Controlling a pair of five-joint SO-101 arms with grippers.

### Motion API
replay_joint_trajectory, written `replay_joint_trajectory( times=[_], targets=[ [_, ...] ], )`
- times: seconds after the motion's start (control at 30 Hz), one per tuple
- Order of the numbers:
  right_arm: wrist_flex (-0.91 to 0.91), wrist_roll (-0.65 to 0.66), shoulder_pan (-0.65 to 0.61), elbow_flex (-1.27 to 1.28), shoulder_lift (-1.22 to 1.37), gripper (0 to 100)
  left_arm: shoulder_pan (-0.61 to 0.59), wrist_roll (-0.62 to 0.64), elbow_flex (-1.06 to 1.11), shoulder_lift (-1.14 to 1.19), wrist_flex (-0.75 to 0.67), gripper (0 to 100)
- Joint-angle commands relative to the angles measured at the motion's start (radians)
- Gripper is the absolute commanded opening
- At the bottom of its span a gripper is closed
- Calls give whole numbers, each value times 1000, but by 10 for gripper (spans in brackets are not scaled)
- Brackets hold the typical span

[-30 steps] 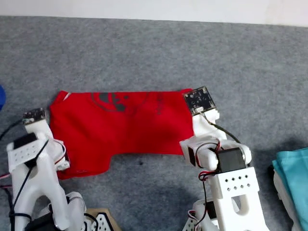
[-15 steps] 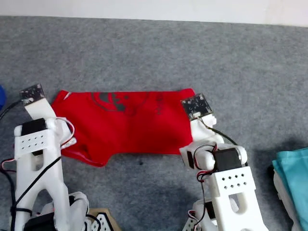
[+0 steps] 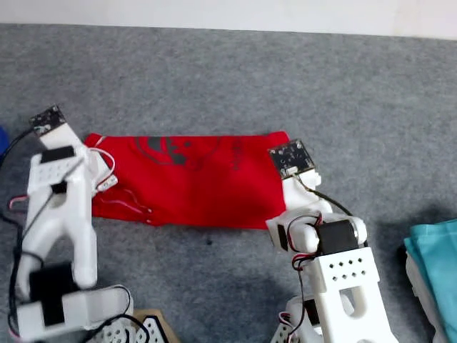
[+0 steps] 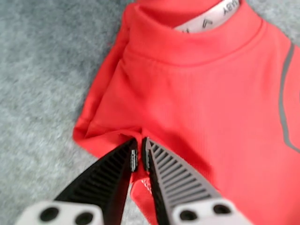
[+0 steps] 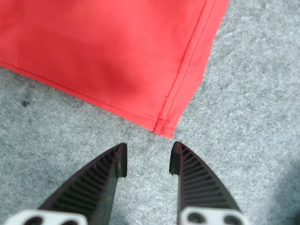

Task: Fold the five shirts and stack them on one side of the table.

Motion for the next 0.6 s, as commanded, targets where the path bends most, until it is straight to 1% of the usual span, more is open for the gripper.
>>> replay_joint_trajectory(
  times=[0.0,0.3,0.37,0.43,0.57],
  targets=[
    [-19,12,7,-2,-15,156,15,12,-142,87,-15,6],
    [-137,14,7,110,-15,156,15,12,-265,199,-21,8],
    [-139,14,7,111,-15,156,15,12,-274,239,-21,30],
    [-139,14,7,113,-15,156,12,14,-286,277,-17,104],
    [-139,14,7,110,-15,156,12,38,-282,303,-15,321]
  ],
)
